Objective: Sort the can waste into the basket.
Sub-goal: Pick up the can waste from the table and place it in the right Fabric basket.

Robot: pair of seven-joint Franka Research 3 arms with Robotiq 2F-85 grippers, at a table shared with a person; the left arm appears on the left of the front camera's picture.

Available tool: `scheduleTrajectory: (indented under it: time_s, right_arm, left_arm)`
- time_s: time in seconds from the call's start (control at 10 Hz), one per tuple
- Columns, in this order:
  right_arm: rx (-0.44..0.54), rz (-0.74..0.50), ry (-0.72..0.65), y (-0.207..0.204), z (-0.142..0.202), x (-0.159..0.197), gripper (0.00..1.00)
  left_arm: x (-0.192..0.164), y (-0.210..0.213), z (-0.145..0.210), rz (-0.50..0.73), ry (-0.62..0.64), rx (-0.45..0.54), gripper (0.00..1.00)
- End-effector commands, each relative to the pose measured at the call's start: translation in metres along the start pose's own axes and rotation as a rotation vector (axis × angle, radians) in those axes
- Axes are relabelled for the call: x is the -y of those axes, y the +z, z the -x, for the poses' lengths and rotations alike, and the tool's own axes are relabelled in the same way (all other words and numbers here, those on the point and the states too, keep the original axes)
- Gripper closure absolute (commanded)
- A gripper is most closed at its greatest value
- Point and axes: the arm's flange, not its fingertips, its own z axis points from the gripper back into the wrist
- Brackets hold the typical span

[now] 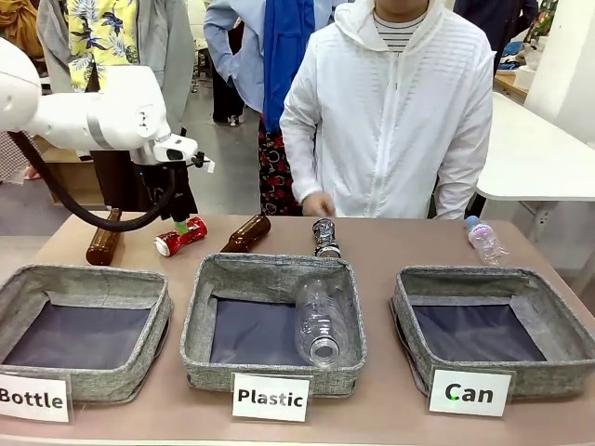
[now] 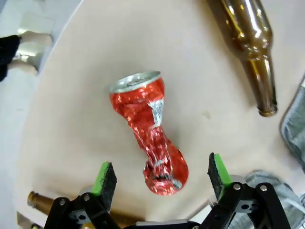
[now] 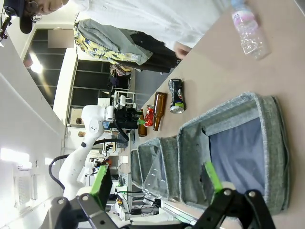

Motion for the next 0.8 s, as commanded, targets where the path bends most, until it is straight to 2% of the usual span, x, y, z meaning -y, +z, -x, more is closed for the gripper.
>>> scheduleTrajectory:
  time_s: [0.0, 0.4, 0.5, 0.6, 0.7]
  right_arm:
    - [0.017, -0.025, 0.025, -0.002, -0.002, 0.001, 0.00]
    - [0.017, -0.025, 0.025, -0.002, -0.002, 0.001, 0.00]
    - [0.017, -0.025, 0.025, -0.002, -0.002, 0.001, 0.00]
    - [0.017, -0.025, 0.025, -0.002, -0.002, 0.001, 0.00]
    - [0.017, -0.025, 0.025, -0.002, -0.002, 0.001, 0.00]
  left_arm:
    - [-0.007, -0.001, -0.011, -0.028, 0.007, -0.031, 0.00]
    - [-0.015, -0.022, -0.028, -0.055, 0.022, -0.056, 0.00]
    - [-0.018, -0.026, -0.030, -0.068, 0.030, -0.061, 0.57]
    - [-0.019, -0.029, -0.032, -0.074, 0.028, -0.076, 0.58]
    - [-0.020, -0.031, -0.033, -0.072, 0.036, -0.088, 1.00]
